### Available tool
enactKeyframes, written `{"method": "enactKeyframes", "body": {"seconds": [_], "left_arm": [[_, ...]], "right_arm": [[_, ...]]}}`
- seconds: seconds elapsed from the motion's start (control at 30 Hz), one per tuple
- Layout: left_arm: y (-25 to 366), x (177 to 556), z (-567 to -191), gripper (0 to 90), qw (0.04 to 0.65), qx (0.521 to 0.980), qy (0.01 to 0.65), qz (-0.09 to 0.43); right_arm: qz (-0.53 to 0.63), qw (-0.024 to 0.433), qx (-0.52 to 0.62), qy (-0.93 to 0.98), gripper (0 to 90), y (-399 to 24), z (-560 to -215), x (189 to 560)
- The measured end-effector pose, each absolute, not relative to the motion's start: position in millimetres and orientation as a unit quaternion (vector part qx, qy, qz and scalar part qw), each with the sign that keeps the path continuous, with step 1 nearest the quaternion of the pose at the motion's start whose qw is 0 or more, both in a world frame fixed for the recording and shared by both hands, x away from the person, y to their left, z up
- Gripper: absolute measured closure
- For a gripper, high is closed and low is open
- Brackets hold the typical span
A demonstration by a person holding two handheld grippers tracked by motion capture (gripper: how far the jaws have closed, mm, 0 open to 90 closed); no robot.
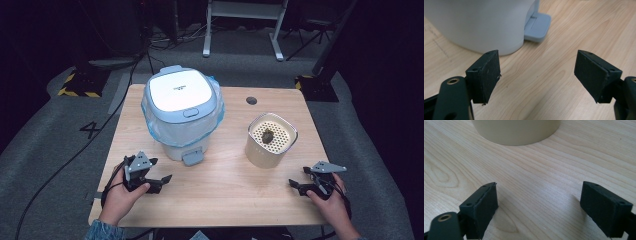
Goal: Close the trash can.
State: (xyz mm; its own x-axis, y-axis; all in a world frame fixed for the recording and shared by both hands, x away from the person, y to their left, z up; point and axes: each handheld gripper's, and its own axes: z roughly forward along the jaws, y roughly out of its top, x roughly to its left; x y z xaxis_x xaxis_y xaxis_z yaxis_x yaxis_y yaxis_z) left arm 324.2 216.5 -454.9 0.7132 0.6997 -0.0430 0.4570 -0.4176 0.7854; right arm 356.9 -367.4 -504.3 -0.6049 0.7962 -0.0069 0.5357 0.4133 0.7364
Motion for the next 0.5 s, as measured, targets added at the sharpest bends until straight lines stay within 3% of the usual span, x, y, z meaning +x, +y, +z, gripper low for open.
{"method": "enactKeyframes", "body": {"seconds": [0.5], "left_arm": [[221,322,-489,20.9,0.362,0.845,0.372,0.129]], "right_arm": [[0.359,0.182,0.406,0.821,14.6,-367,-504,357]]}}
